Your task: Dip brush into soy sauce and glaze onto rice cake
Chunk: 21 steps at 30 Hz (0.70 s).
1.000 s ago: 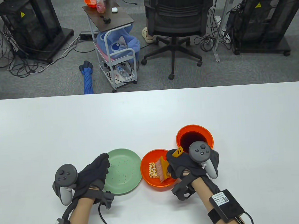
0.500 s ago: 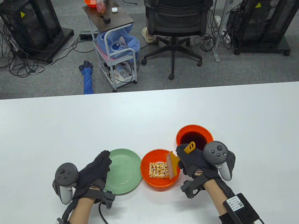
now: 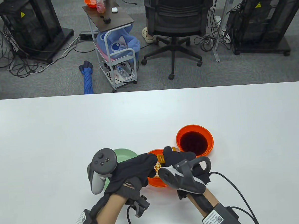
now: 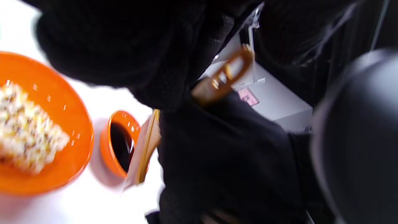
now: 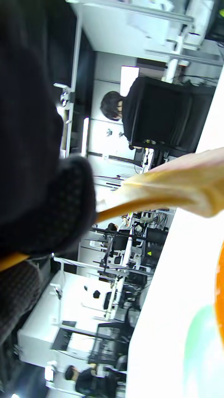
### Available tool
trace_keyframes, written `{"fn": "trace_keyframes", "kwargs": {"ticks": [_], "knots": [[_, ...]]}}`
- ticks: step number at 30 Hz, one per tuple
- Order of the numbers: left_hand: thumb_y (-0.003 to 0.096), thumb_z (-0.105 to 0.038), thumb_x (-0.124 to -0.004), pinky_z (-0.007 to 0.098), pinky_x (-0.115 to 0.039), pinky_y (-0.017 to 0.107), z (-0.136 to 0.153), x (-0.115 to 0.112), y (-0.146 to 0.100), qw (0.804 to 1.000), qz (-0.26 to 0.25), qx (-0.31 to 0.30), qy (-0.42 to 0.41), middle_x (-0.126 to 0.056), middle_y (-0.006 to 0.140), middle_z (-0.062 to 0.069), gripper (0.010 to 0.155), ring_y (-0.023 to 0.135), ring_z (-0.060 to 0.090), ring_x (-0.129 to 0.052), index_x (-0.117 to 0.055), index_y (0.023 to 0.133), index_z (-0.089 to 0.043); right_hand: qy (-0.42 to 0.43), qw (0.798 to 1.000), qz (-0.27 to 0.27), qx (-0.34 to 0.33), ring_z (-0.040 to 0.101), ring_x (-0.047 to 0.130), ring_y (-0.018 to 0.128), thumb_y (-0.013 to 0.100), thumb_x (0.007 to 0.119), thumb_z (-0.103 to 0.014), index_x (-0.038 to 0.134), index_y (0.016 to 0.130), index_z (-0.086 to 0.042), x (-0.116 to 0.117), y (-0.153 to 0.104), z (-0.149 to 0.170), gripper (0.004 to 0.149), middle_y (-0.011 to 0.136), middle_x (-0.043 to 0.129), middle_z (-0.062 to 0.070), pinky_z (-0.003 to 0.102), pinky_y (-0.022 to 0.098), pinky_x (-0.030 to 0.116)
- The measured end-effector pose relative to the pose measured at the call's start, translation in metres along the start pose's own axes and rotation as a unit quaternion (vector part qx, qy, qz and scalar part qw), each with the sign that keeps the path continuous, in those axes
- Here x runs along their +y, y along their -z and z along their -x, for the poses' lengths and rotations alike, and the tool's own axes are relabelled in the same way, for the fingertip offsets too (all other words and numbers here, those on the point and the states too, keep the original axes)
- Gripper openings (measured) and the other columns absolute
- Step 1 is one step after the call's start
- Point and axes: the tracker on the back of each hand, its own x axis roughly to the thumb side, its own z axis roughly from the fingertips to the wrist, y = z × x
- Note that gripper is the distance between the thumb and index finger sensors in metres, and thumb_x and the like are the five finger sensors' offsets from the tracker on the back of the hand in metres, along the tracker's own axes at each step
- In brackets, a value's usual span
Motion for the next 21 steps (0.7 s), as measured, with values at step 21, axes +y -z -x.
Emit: {"fn": "trace_keyframes", "kwargs": {"ticks": [21], "knots": [[0.0512,-0.046,-0.074,0.036,-0.084,0.010,0.017,0.053,-0.009,0.992,-0.096,0.080,0.000,-0.102,0.046,0.005,0.047,0.015,0.016,-0.101,-0.087,0.078,-0.009,0.056,0.993,0.101,0.003,0.021,0.100,0.030,0.049,0.068,-0.049,0.063,0.094,-0.002,-0.026,-0.021,0.025,0.065,0.061,0.098,0.011,0.046,0.029,0.086]]}}
